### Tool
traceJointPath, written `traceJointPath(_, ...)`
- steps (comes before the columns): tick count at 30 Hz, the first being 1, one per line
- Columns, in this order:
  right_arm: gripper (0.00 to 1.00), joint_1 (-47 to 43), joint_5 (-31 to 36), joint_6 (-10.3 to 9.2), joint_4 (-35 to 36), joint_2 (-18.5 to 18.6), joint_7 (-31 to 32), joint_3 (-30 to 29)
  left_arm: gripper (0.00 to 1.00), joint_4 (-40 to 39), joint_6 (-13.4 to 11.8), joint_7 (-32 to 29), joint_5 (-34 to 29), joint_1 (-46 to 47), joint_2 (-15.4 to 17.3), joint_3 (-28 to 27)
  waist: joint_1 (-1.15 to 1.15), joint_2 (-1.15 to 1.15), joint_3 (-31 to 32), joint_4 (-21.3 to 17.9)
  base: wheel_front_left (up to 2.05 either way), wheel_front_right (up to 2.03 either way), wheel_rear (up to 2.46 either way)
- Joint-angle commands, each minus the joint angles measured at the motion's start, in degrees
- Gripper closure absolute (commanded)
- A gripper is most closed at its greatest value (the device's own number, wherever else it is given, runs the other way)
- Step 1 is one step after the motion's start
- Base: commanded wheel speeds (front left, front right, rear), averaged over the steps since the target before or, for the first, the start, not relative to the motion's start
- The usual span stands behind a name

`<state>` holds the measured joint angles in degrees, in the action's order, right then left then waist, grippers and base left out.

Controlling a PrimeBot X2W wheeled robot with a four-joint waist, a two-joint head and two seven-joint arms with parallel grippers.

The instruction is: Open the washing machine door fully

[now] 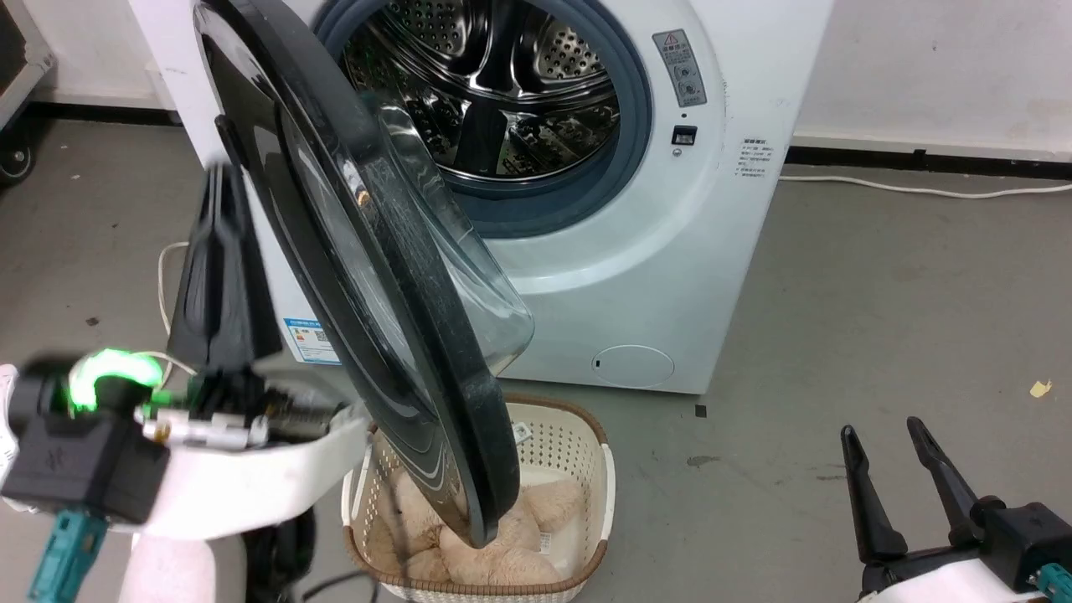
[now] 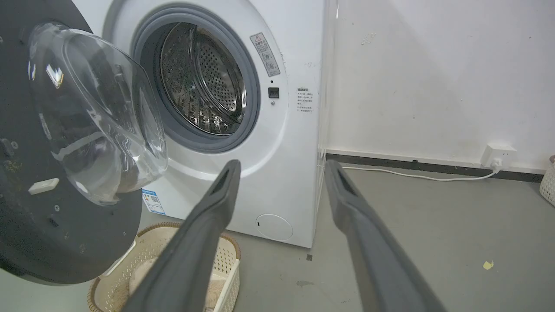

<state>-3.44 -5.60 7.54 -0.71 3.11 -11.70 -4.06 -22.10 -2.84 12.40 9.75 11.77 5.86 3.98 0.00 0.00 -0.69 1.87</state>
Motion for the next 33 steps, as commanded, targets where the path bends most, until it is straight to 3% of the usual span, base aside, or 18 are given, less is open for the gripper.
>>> traceJointPath(1,0.0,0.73,-0.25,-0.05,-0.28,-0.23,-0.1,-0.15,1.0,-2.51,0.33,-2.63,-0.43,3.2,-0.16,1.69,0.0,0.0,0.25,-0.03,0.0,0.0,0.0)
traceJointPath(10,0.0,0.92,-0.59,-0.05,-0.81,-0.23,-0.28,0.23,1.0,-3.19,1.24,-14.79,2.43,4.69,-2.17,14.8,0.0,0.0,0.52,-0.69,0.0,0.0,0.0)
traceJointPath(11,0.0,0.89,-0.72,-0.05,-0.96,-0.23,-0.37,0.21,1.0,-0.61,1.16,-16.71,3.17,2.95,-2.42,18.56,0.0,0.0,0.47,-0.87,0.0,0.0,0.0)
traceJointPath(14,0.0,1.03,-0.75,-0.05,-1.26,-0.23,-0.46,0.22,1.0,4.4,0.66,-17.34,4.57,0.38,-2.64,22.07,0.0,0.0,0.33,-1.1,0.0,0.0,0.0)
traceJointPath(26,0.0,1.68,-1.02,-0.05,-1.31,-0.24,-0.88,-0.12,1.0,21.93,-1.67,-14.52,8.98,-2.98,-2.86,22.96,0.0,0.0,-1.43,-0.65,0.0,0.0,0.0)
traceJointPath(33,0.0,1.55,-1.07,-0.05,-1.22,-0.24,-1.26,-0.44,1.0,27.0,-1.84,-12.21,10.28,-3.4,-2.72,21.99,0.0,0.0,-2.06,1.89,0.0,0.0,0.0)
